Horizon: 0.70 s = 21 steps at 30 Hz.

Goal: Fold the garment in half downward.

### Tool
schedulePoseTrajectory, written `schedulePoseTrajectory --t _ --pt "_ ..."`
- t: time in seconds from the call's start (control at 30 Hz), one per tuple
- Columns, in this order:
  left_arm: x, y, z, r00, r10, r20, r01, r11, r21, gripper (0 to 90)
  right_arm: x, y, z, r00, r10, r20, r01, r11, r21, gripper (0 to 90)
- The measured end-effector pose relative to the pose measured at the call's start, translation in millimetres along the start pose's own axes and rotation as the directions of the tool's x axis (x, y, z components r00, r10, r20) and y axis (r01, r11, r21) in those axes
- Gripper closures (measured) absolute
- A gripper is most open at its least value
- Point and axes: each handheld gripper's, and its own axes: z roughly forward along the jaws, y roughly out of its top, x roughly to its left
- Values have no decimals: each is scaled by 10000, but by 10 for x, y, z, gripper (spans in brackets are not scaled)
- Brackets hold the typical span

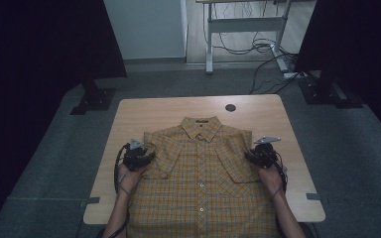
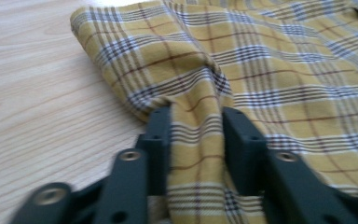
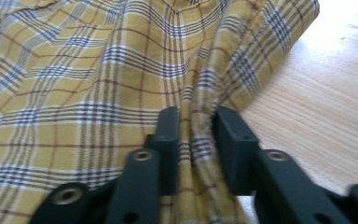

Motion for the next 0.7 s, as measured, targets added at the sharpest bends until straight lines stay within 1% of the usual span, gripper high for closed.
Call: schedulePoseTrajectory --t 0.07,0.13,0.2,0.23,0.27,0.33,0.4,0.47,0.53,0.63,0.7 --pt "-4 1 2 9999 -111 120 111 9999 -2 735 4 -2 1 9999 51 -126 -51 10000 -9 789" --pt "-5 1 4 9995 -226 238 226 9997 -15 787 18 1 0 10000 -10 -74 10 10000 -5 803" --pt "9 3 3 9985 -422 351 422 9991 -9 805 30 10 -9 9999 -98 61 98 10000 -10 810" --pt "23 9 -4 9980 -502 393 503 9987 -21 808 33 14 -21 9999 -66 81 67 10000 -67 812" --pt "32 17 -19 9974 -601 404 607 9981 -130 810 31 21 -38 10000 -15 76 16 9999 -161 812" --pt "38 52 -71 9968 -671 425 690 9966 -451 816 18 37 -84 10000 22 67 -20 9993 -378 814" --pt "26 103 -147 9970 -648 428 682 9941 -847 821 0 57 -137 9999 84 74 -79 9982 -591 815" --pt "7 159 -234 9976 -533 434 582 9910 -1206 822 -14 79 -202 9998 143 105 -134 9963 -843 817" --pt "-20 212 -315 9980 -442 462 508 9871 -1520 822 -15 106 -284 9998 194 41 -189 9941 -1067 819" --pt "-73 286 -425 9992 -190 354 252 9827 -1833 822 17 149 -412 9999 70 -104 -84 9908 -1352 822" --pt "-113 324 -505 9994 -66 339 136 9776 -2099 822 57 174 -498 9998 -112 -167 85 9885 -1511 822"
